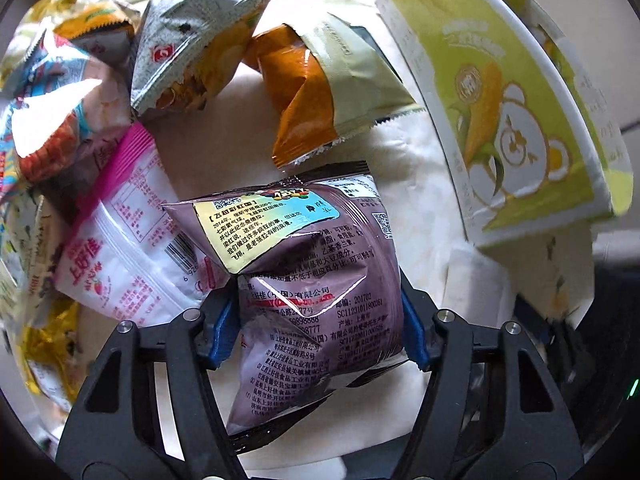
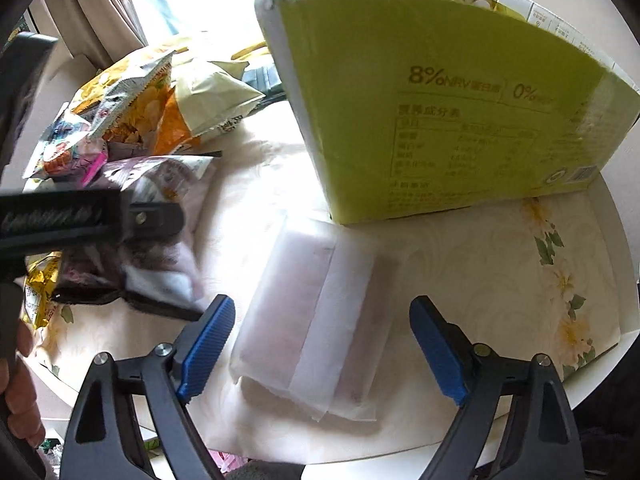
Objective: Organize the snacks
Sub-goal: 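Grasp the dark purple bag with the left tool while the right tool approaches the white packet, then grasp the white packet beside the box with the right tool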
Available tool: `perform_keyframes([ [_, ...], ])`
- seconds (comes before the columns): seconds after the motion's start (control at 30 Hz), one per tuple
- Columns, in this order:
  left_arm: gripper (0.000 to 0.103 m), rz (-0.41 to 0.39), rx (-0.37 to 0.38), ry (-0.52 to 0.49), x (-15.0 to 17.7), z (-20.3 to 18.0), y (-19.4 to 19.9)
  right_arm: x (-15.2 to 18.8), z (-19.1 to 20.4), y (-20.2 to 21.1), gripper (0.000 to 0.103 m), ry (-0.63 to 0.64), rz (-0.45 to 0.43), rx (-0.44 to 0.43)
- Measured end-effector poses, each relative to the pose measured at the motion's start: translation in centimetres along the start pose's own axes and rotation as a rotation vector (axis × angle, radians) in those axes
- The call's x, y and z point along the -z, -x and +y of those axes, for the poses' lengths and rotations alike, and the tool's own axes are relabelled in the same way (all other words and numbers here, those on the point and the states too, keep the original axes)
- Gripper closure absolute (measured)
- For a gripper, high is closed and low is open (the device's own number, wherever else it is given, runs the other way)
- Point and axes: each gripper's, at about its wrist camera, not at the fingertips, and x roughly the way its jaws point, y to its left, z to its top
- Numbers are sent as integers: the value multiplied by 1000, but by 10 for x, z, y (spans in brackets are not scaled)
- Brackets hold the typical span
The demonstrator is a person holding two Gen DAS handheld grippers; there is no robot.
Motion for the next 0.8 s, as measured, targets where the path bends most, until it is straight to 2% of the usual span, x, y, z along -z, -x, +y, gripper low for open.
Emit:
perform_keyframes([
  [0.17,40,-13,2,-41,10,3,5,-1,1,-4,34,-5,22,-16],
  [0.27,40,-17,12,-46,16,7,9,-1,10,-5,36,21,20,21],
  [0.33,40,-23,21,-43,6,5,-1,2,15,-8,38,25,17,27],
  [0.47,40,-29,36,-41,8,10,3,4,16,-4,41,29,7,33],
  [0.8,40,-117,98,-49,21,14,59,6,29,42,41,8,-72,-19],
])
